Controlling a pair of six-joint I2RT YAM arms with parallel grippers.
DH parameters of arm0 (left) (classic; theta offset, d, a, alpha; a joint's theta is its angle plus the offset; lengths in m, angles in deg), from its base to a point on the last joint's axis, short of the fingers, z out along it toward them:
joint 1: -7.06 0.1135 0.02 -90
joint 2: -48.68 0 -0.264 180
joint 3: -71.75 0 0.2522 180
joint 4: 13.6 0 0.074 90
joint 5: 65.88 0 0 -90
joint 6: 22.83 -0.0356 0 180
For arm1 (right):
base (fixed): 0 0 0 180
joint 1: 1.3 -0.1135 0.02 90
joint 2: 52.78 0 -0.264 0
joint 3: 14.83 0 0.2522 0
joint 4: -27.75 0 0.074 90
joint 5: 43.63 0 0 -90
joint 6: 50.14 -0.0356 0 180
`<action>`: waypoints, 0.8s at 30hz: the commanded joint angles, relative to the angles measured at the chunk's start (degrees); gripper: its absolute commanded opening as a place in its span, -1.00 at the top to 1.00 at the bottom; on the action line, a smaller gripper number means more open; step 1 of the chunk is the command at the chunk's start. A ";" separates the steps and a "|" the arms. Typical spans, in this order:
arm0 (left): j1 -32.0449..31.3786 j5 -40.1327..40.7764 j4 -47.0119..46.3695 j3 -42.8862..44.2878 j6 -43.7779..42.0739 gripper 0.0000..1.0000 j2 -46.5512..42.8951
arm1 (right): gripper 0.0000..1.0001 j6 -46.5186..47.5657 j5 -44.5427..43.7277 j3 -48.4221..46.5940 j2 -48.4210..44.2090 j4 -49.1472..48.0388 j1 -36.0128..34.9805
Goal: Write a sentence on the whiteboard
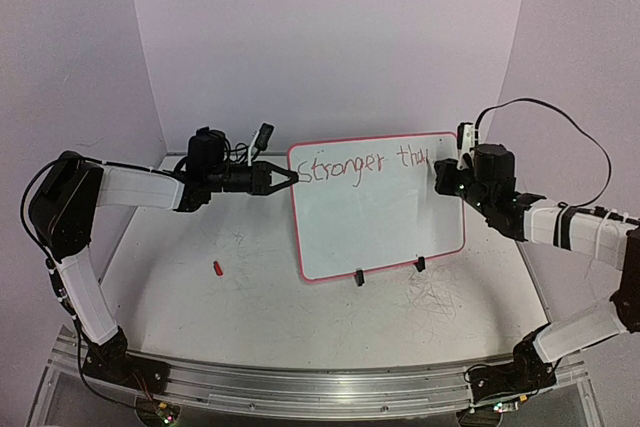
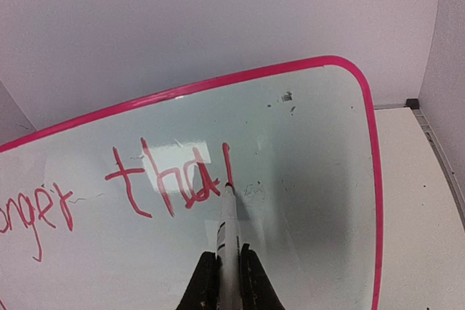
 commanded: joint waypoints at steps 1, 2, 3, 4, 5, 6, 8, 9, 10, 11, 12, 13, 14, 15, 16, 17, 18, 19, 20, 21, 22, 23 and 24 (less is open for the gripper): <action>-1.37 -1.32 0.04 0.47 -1.77 1.00 -0.56 | 1.00 0.34 -1.42 -3.61 1.77 -2.48 0.13; -1.39 -1.30 0.04 0.47 -1.79 1.00 -0.56 | 1.00 0.44 -1.62 -3.84 1.97 -2.56 0.08; -1.42 -1.29 0.04 0.44 -1.80 1.00 -0.56 | 1.00 0.51 -1.89 -4.05 2.14 -2.68 0.07; -1.39 -1.32 0.04 0.43 -1.80 1.00 -0.58 | 1.00 0.57 -2.08 -4.21 2.28 -2.79 0.12; -1.38 -1.29 0.04 0.43 -1.83 1.00 -0.60 | 1.00 0.62 -2.26 -4.36 2.42 -2.87 0.10; -1.38 -1.33 0.04 0.43 -1.83 1.00 -0.60 | 1.00 0.65 -2.55 -4.48 2.52 -2.92 0.09; -1.36 -1.29 0.04 0.43 -1.83 1.00 -0.56 | 1.00 0.72 -3.07 -4.68 2.60 -3.04 0.12; -1.38 -1.29 0.05 0.43 -1.83 1.00 -0.56 | 1.00 0.69 -3.44 -4.71 2.60 -3.05 0.13; -1.38 -1.31 0.05 0.43 -1.83 1.00 -0.57 | 1.00 0.61 -3.79 -4.62 2.55 -3.05 0.13; -1.38 -1.30 0.06 0.43 -1.83 1.00 -0.57 | 1.00 0.42 -4.20 -4.46 2.40 -2.99 0.13; -1.38 -1.29 0.07 0.43 -1.83 1.00 -0.57 | 1.00 0.24 -4.65 -4.26 2.24 -2.90 0.12; -1.38 -1.31 0.06 0.44 -1.83 1.00 -0.57 | 1.00 0.03 -5.12 -4.00 2.06 -2.74 0.10; -1.38 -1.33 0.07 0.43 -1.82 1.00 -0.57 | 1.00 -0.23 -5.50 -3.78 1.85 -2.55 0.08; -1.37 -1.35 0.07 0.43 -1.78 1.00 -0.59 | 1.00 -0.44 -5.51 -3.46 1.69 -2.24 0.12; -1.38 -1.37 0.05 0.43 -1.75 1.00 -0.57 | 1.00 -0.63 -5.43 -3.26 1.55 -1.94 0.11; -1.38 -1.34 0.04 0.43 -1.74 1.00 -0.56 | 1.00 -0.87 -5.28 -2.97 1.42 -1.69 0.13; -1.37 -1.37 0.04 0.47 -1.74 1.00 -0.51 | 1.00 -1.00 -4.86 -2.68 1.24 -1.47 0.13; -1.38 -1.39 0.05 0.48 -1.73 1.00 -0.48 | 1.00 -1.12 -4.37 -2.28 1.02 -1.25 0.12; -1.38 -1.41 0.06 0.46 -1.69 1.00 -0.48 | 1.00 -1.20 -3.85 -1.82 0.76 -1.03 0.10; -1.38 -1.44 0.05 0.43 -1.66 1.00 -0.48 | 1.00 -1.26 -3.45 -1.28 0.52 -0.77 0.13; -1.38 -1.43 0.06 0.43 -1.66 1.00 -0.51 | 1.00 -1.43 -3.20 -0.73 0.22 -0.43 0.12; -1.38 -1.42 0.07 0.43 -1.66 1.00 -0.55 | 1.00 -1.59 -2.94 -0.19 -0.14 -0.12 0.10; -1.38 -1.43 0.05 0.44 -1.66 1.00 -0.56 | 1.00 -1.73 -2.69 0.37 -0.64 0.12 0.09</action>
